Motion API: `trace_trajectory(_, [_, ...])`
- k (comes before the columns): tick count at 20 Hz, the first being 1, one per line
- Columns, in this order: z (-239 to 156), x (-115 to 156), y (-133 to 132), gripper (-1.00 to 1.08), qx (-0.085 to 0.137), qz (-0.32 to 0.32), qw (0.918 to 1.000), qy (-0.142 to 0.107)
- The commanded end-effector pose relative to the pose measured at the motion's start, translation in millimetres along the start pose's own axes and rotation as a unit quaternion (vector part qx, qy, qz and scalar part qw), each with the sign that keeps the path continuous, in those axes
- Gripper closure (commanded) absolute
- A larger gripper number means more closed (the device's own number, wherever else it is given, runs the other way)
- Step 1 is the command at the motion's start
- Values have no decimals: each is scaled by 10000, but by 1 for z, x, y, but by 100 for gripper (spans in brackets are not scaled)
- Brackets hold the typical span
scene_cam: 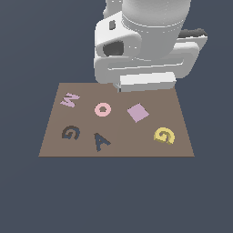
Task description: Insert a designated object into the corresponding slot on a board.
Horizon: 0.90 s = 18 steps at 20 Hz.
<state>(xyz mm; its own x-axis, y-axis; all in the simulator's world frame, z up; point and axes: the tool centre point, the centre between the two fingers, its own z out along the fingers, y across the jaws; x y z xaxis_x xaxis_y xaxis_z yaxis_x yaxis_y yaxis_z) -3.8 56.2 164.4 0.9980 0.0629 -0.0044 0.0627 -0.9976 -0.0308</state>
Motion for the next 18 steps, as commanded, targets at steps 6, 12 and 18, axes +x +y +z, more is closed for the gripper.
trace_trajectory(6, [2, 2, 0, -92, -2, -95, 10000, -1])
trace_trajectory(12, [9, 11, -2, -92, -10, -464, 9989, -5])
trace_trajectory(18, [23, 26, -7, -92, -24, -1131, 9936, -13])
